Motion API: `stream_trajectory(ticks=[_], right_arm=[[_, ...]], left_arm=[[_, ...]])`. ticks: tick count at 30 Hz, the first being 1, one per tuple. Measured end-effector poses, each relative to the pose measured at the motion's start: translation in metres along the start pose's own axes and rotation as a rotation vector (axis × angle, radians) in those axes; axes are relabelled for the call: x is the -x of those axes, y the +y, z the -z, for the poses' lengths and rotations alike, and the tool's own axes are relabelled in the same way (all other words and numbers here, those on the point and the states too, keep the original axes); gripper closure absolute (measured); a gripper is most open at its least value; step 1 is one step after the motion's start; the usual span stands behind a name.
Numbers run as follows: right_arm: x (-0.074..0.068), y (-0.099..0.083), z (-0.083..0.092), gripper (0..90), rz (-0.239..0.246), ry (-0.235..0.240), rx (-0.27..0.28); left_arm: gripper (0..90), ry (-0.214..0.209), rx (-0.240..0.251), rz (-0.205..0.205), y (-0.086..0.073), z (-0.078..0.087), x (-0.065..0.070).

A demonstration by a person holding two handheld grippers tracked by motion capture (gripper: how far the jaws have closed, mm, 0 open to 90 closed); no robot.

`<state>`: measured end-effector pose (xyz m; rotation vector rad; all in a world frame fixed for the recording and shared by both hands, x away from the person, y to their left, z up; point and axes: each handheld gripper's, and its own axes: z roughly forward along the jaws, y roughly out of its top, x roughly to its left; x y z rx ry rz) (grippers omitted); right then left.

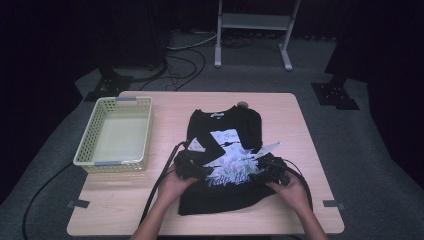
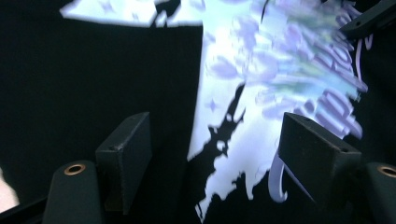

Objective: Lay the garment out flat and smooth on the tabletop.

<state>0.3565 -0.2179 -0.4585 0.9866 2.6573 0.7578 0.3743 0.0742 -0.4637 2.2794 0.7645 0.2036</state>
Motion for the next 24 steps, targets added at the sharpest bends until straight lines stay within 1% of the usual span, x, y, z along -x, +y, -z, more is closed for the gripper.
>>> stream_trajectory(ticks=[1, 2, 4, 6, 10, 13, 18, 24], right_arm=[[-0.001, -0.002, 0.000, 47.5, -0.004, 0.008, 0.014], [-0.001, -0.004, 0.001, 47.4, -0.006, 0.012, 0.023], [-0.003, -0.006, 0.002, 46.7, -0.004, 0.020, 0.025], [-0.006, -0.008, 0.002, 46.0, 0.011, 0.027, 0.027], [-0.016, -0.014, 0.005, 45.9, 0.033, 0.038, 0.033], [-0.026, -0.020, 0.008, 46.4, 0.053, 0.045, 0.048], [-0.042, -0.031, 0.012, 46.8, 0.075, 0.061, 0.087], [-0.061, -0.042, 0.017, 46.9, 0.100, 0.077, 0.110]], left_arm=[[25.1, 0.004, -0.021, -0.006, -0.002, -0.002, 0.000], [24.2, 0.012, -0.011, -0.019, -0.004, -0.002, 0.001], [24.3, 0.016, -0.013, -0.017, -0.005, -0.001, 0.003], [24.3, 0.017, -0.032, -0.019, -0.006, 0.001, 0.004], [24.2, 0.017, -0.057, -0.047, -0.010, 0.006, 0.010], [24.3, 0.011, -0.056, -0.057, -0.017, 0.011, 0.015], [24.2, 0.022, -0.040, -0.082, -0.032, 0.020, 0.027], [24.3, 0.016, -0.037, -0.093, -0.047, 0.032, 0.041]])
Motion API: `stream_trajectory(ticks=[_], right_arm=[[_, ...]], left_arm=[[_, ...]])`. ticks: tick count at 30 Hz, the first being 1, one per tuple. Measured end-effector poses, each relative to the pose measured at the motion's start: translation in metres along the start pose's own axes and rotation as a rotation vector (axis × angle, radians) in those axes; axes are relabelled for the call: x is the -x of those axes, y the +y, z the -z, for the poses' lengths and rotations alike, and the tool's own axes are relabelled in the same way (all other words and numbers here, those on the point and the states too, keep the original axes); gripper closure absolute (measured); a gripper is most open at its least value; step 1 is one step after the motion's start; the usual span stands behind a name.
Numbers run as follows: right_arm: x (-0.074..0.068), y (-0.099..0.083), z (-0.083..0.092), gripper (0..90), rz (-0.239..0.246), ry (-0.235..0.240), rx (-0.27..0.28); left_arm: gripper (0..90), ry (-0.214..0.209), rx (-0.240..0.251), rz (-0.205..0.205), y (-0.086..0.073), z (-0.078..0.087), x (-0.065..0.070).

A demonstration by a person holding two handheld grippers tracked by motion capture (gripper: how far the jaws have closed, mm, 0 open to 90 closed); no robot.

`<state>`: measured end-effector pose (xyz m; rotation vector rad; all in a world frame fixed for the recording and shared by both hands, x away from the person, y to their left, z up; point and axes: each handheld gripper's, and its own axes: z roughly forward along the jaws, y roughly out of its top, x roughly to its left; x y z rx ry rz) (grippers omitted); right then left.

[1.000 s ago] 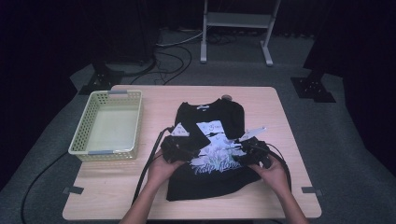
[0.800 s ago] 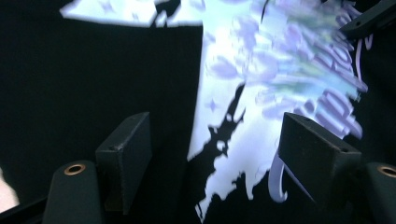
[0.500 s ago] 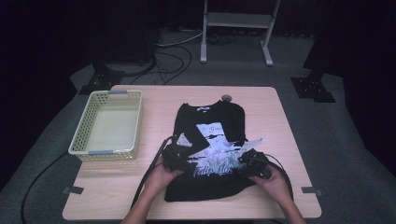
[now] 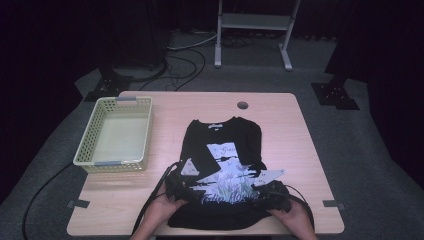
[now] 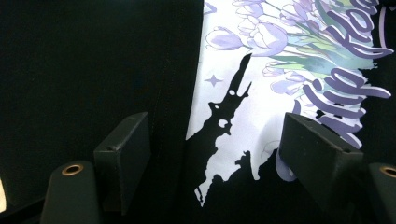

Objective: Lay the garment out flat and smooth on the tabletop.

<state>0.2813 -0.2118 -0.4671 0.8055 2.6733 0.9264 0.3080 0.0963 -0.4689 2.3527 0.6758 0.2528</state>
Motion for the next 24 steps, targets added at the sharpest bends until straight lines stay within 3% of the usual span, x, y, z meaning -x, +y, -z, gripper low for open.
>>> stream_trajectory(ticks=[8, 14, 19, 24], right_arm=[[-0.023, -0.010, 0.007, 46.4, 0.004, 0.020, 0.013], [-0.032, -0.014, 0.011, 44.9, 0.016, 0.033, 0.004], [-0.027, -0.008, 0.021, 39.6, 0.028, 0.010, 0.041], [-0.003, 0.014, 0.028, 39.0, 0.033, -0.018, 0.062]], left_arm=[[24.3, -0.015, 0.008, -0.001, -0.015, 0.013, 0.017], [24.2, -0.017, 0.008, -0.017, -0.022, 0.019, 0.026], [24.2, -0.022, 0.058, -0.028, -0.018, 0.025, 0.022], [24.0, -0.011, 0.074, -0.033, -0.006, 0.021, 0.010]])
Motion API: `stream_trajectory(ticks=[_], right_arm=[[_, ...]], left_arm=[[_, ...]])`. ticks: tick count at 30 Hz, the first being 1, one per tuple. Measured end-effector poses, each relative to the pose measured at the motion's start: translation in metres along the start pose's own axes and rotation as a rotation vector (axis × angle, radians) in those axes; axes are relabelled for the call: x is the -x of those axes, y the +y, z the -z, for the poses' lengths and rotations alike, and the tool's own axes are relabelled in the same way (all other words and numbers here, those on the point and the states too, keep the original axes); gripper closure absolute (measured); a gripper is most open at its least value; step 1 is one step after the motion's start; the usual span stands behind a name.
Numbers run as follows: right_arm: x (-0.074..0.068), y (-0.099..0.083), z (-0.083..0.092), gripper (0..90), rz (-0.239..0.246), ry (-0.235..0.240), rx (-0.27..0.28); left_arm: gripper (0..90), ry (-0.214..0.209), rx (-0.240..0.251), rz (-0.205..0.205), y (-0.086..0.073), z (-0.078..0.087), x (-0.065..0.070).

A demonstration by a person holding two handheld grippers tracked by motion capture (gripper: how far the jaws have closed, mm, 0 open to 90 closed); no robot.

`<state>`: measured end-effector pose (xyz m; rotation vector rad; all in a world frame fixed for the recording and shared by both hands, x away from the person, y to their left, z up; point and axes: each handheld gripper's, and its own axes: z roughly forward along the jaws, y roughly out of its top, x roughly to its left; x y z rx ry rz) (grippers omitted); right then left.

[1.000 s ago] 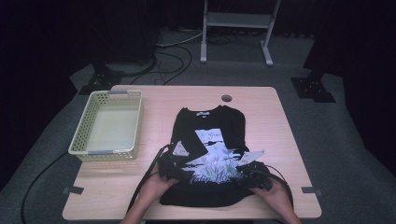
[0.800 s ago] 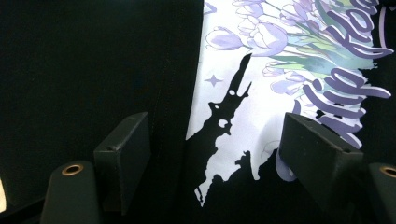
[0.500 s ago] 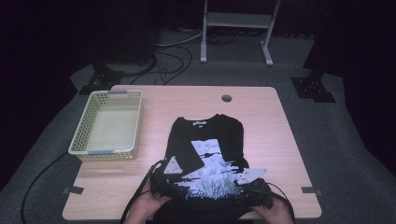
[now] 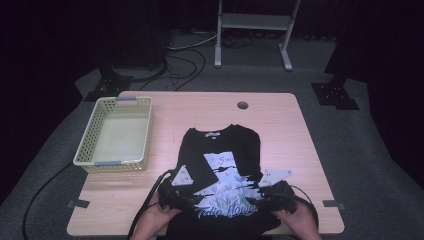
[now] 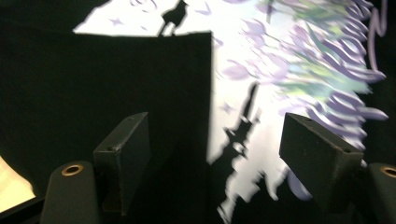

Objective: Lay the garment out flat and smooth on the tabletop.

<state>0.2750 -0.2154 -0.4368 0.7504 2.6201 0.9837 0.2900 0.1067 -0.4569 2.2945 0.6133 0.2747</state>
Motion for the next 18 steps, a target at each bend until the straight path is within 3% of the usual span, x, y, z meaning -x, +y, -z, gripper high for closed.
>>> stream_trajectory(ticks=[2, 10, 14, 18], right_arm=[[0.011, 0.011, 0.000, 39.0, 0.014, -0.015, 0.005], [0.053, 0.057, -0.013, 39.3, 0.054, -0.002, -0.015], [0.068, 0.075, -0.029, 40.3, 0.069, 0.007, -0.041], [0.081, 0.084, -0.051, 41.3, 0.043, 0.035, -0.066]], left_arm=[[22.1, -0.001, 0.006, 0.000, 0.004, -0.004, -0.004], [19.4, 0.000, -0.016, -0.003, 0.011, -0.019, -0.019], [18.5, -0.001, -0.030, 0.006, 0.010, -0.025, -0.023], [18.6, 0.003, -0.048, 0.002, 0.009, -0.027, -0.025]])
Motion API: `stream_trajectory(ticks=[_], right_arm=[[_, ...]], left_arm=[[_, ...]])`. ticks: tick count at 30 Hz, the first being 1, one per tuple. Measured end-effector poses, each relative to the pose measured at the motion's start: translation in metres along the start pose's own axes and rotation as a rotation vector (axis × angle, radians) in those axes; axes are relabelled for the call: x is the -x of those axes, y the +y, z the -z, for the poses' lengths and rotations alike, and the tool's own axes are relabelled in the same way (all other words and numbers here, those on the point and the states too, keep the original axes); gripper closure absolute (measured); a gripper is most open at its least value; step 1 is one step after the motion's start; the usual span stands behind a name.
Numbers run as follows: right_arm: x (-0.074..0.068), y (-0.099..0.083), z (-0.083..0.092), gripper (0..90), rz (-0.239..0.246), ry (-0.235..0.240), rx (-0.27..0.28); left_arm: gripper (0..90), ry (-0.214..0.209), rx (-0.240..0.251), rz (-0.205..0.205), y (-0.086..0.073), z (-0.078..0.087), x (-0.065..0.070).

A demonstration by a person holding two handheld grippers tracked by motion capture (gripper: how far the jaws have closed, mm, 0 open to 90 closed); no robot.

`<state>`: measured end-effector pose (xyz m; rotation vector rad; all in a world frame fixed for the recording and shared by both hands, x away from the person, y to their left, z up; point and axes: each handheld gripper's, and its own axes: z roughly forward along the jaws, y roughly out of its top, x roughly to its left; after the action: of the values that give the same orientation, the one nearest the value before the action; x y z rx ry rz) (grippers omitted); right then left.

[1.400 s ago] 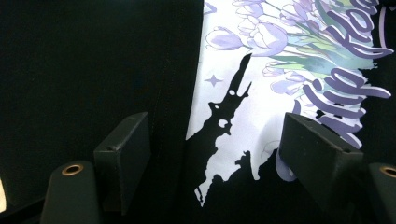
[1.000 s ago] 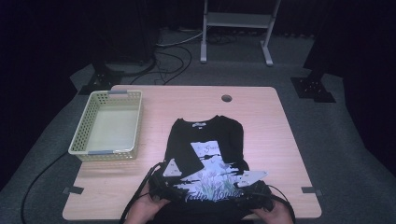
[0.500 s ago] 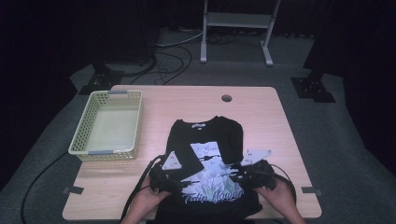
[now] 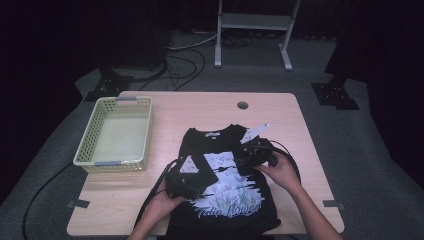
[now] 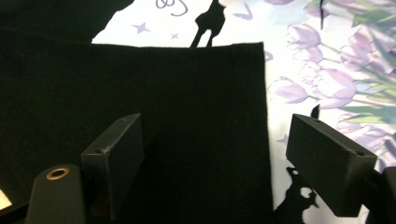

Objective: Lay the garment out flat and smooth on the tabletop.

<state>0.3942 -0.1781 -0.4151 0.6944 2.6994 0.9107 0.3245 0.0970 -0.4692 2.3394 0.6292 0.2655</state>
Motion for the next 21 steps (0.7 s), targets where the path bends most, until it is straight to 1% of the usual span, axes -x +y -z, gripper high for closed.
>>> stream_trajectory(ticks=[1, 2, 4, 7, 11, 12, 13, 14, 16, 18, 19, 21], right_arm=[[0.003, 0.002, -0.005, 42.7, -0.007, 0.010, -0.001], [0.005, 0.003, -0.010, 43.6, -0.007, 0.016, -0.010], [0.007, 0.004, -0.020, 47.2, -0.004, 0.007, -0.025], [0.010, 0.004, -0.031, 53.6, -0.019, 0.013, -0.057], [0.010, 0.001, -0.042, 63.6, 0.002, -0.004, -0.114], [0.010, 0.000, -0.044, 66.1, 0.000, -0.006, -0.129], [0.010, -0.001, -0.046, 67.9, -0.001, -0.010, -0.142], [0.010, -0.002, -0.046, 70.8, 0.002, -0.016, -0.134], [0.010, -0.002, -0.046, 75.6, 0.009, -0.032, -0.143], [0.009, -0.003, -0.045, 78.5, 0.009, -0.039, -0.150], [0.009, -0.003, -0.045, 80.7, 0.018, -0.047, -0.154], [0.007, -0.004, -0.043, 83.8, 0.016, -0.064, -0.159]], left_arm=[[18.5, -0.004, 0.002, 0.010, 0.000, 0.000, 0.000], [18.5, -0.005, 0.001, 0.012, 0.000, -0.001, -0.001], [18.5, -0.005, 0.000, 0.008, -0.001, -0.002, -0.001], [18.5, -0.004, -0.005, 0.002, -0.001, -0.003, -0.001], [18.5, -0.006, -0.006, -0.002, -0.001, -0.003, -0.001], [18.4, -0.005, -0.006, -0.002, -0.001, -0.003, -0.001], [18.4, -0.005, -0.004, -0.003, -0.001, -0.003, 0.000], [18.4, -0.004, -0.004, -0.003, -0.001, -0.003, 0.000], [18.4, -0.002, -0.004, -0.005, -0.001, -0.004, 0.000], [18.3, -0.002, -0.005, -0.005, -0.001, -0.004, 0.000], [18.4, -0.002, -0.005, -0.005, -0.002, -0.004, 0.000], [18.4, -0.002, -0.003, -0.003, -0.002, -0.004, 0.000]])
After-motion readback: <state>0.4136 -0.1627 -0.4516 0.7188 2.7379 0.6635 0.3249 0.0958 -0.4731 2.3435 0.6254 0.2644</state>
